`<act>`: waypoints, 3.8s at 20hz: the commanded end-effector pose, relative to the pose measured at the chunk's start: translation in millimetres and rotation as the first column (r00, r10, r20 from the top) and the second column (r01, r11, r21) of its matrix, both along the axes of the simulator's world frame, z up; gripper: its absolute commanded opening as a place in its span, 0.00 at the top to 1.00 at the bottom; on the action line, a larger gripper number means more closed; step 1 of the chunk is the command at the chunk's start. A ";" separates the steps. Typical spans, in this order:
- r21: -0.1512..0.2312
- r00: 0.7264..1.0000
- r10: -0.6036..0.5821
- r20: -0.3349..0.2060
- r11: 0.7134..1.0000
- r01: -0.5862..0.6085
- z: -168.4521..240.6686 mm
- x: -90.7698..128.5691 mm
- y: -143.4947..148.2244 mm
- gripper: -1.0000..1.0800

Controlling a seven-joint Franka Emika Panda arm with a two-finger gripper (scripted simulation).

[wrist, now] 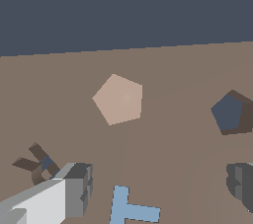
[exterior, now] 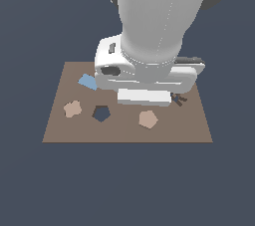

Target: Insert a designated object into the corresponding slot on a board.

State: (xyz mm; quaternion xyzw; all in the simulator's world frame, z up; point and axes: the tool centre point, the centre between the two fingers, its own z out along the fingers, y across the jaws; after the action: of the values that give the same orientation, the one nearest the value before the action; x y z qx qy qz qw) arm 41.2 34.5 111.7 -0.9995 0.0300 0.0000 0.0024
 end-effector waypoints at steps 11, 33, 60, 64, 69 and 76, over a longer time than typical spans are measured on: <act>-0.004 0.998 -0.061 0.000 0.998 0.061 -54.8 39.1 25.3 0.04; -0.005 0.998 -0.069 0.000 0.998 0.069 -81.9 45.5 28.4 1.00; -0.005 0.997 0.073 -0.001 0.997 -0.073 -78.1 34.2 25.9 1.00; -0.005 0.986 0.164 -0.001 0.986 -0.164 -77.8 27.2 23.6 1.00; -0.005 0.952 0.306 -0.001 0.952 -0.306 -77.2 16.5 18.6 1.00; -0.005 0.844 0.536 0.000 0.844 -0.536 -76.3 0.0 6.1 1.00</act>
State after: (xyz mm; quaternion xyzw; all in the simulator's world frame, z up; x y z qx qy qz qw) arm 44.6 43.9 34.9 -0.9751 -0.2217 0.0003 0.0000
